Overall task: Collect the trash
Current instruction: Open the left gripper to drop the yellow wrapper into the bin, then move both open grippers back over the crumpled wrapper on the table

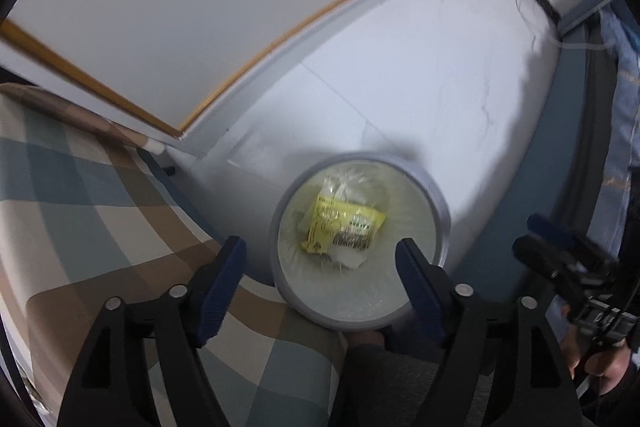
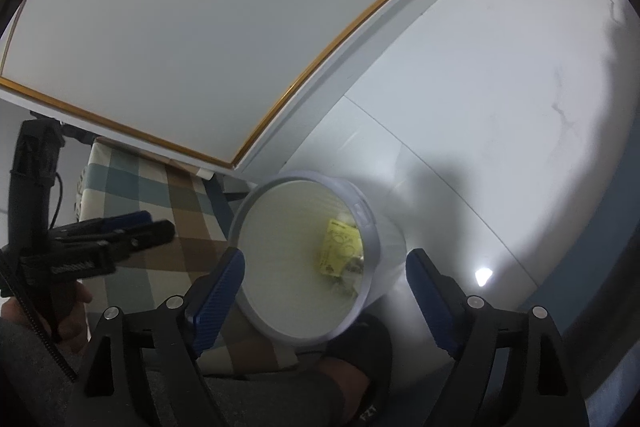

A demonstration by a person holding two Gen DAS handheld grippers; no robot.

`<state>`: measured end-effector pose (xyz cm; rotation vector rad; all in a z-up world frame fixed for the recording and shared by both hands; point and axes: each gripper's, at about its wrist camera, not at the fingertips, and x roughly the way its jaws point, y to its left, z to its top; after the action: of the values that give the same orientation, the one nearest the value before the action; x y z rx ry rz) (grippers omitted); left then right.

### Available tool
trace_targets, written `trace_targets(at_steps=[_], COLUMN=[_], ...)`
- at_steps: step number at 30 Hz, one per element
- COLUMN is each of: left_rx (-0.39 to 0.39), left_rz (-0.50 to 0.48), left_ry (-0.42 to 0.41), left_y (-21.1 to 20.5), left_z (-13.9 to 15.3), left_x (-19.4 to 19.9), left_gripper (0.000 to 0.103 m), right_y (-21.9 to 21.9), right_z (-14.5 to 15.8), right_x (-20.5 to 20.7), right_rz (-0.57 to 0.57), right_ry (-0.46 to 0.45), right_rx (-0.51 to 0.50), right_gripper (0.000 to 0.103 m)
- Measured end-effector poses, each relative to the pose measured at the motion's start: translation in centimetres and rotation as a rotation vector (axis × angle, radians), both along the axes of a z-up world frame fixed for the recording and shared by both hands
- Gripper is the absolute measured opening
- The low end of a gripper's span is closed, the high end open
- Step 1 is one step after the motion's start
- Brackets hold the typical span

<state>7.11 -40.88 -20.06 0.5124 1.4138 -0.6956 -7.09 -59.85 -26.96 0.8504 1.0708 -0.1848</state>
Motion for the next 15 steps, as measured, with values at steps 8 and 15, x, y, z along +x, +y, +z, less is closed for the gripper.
trace_targets(at_steps=[8,15], left_rx=[-0.137,-0.286], left_rz=[0.082,0.176], left_ry=[-0.039,-0.178], left_y=[2.3,6.7], left_z=[4.4,10.0], left_x=[0.4,0.6], left_gripper=[0.080,0.080], right_y=[0.8,2.1], right_z=[3.0,7.0], right_x=[-0.2,0.1], right_rz=[0.009,0.028], right_ry=[-0.032,-0.091], right_rx=[-0.043,-0.081], right_gripper=[0.085,0.086])
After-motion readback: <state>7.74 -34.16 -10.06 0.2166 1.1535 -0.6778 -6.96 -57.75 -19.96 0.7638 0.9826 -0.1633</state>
